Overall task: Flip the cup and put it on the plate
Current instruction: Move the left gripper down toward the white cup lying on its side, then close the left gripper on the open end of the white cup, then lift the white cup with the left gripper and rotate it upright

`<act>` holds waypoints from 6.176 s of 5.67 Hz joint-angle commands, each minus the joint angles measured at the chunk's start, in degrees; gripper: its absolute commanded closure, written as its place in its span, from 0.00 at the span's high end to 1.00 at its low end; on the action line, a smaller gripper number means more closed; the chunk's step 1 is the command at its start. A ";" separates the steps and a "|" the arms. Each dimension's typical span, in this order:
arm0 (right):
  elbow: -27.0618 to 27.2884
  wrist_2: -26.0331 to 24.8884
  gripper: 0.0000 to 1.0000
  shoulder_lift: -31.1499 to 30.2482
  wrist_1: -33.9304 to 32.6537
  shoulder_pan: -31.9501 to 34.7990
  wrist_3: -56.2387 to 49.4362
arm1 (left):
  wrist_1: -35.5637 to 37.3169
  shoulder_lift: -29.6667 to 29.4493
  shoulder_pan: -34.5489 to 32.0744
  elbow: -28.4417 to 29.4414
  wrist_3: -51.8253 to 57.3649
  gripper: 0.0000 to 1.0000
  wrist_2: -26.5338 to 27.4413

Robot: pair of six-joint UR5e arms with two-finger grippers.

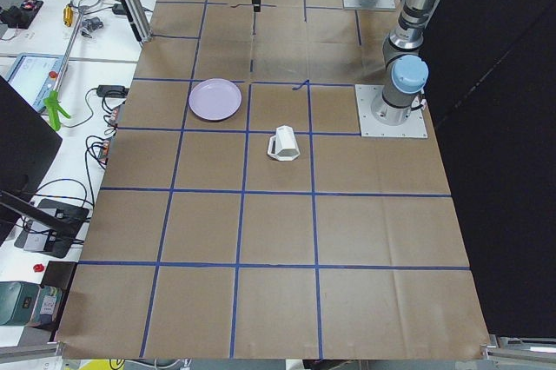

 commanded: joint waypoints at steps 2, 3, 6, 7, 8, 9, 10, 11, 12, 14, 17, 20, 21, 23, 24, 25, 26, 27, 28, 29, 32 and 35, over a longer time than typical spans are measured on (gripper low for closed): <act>0.00 0.00 1.00 0.00 0.06 0.00 0.00 | 0.03 0.13 0.01 -0.18 0.14 1.00 0.90; 0.00 0.00 1.00 0.00 0.06 0.00 0.00 | -0.67 0.39 0.01 -0.44 0.23 1.00 0.90; 0.00 0.00 1.00 0.00 0.06 0.00 0.00 | -2.07 3.45 9.00 -1.50 12.04 1.00 0.64; 0.00 0.00 1.00 0.00 0.06 0.00 0.00 | -5.65 4.77 15.41 -1.50 19.75 1.00 0.47; 0.00 0.00 1.00 0.00 0.06 0.00 0.00 | -7.51 4.96 22.52 -1.50 27.66 1.00 0.20; 0.00 0.00 1.00 0.00 0.06 0.00 0.00 | -9.79 4.96 29.73 -1.85 37.14 1.00 -1.28; 0.00 0.00 1.00 0.00 0.06 0.00 0.00 | -11.03 4.96 38.15 -4.28 46.19 0.99 -9.12; 0.00 0.00 1.00 0.00 -0.03 0.00 0.00 | -11.05 4.26 49.03 -8.75 57.07 0.99 -15.21; 0.00 0.00 1.00 0.00 -0.03 0.00 0.00 | -10.96 1.39 57.40 -11.14 66.67 0.99 -19.88; 0.00 0.00 1.00 0.00 -0.03 0.00 0.00 | -10.96 -12.45 64.66 -10.12 78.92 0.99 -25.96; 0.00 0.00 1.00 0.00 0.06 0.00 0.00 | -16.89 -24.12 67.33 -10.54 89.58 0.99 -29.59; 0.00 0.00 1.00 0.00 0.06 0.00 0.00 | -20.26 -31.65 67.24 -9.86 91.80 0.99 -28.72; 0.00 0.00 1.00 0.00 0.06 0.00 0.00 | -23.93 -32.65 67.24 -9.76 91.72 0.99 -28.72; 0.00 0.00 1.00 0.00 0.06 0.00 0.00 | -30.09 -34.58 67.24 -9.85 91.72 0.99 -29.59; 0.00 0.00 1.00 0.00 0.06 0.00 0.00 | -30.73 -35.72 67.24 -9.85 91.72 0.99 -30.81; 0.00 0.00 1.00 0.00 0.06 0.00 0.00 | -33.78 -35.99 67.07 -9.93 91.64 0.99 -31.43; 0.00 0.00 1.00 0.00 0.06 0.00 0.00 | -33.81 -36.52 66.98 -9.93 91.64 0.99 -32.22; 0.00 0.00 1.00 0.00 0.06 0.00 0.00 | -33.98 -36.70 66.98 -9.93 91.03 0.92 -34.93; 0.00 0.00 1.00 0.00 0.06 0.00 0.00 | -33.99 -36.70 67.06 -9.85 90.76 0.76 -35.13; 0.00 0.00 1.00 0.00 0.06 0.00 0.00 | -33.99 -36.61 67.07 -9.85 90.76 0.54 -35.13; 0.00 0.00 1.00 0.00 0.06 0.00 0.00 | -33.90 -36.61 67.07 -9.85 91.02 0.02 -34.43; 0.00 0.00 1.00 0.00 0.06 0.00 0.00 | -34.25 -28.06 65.23 -8.36 84.30 0.00 -34.17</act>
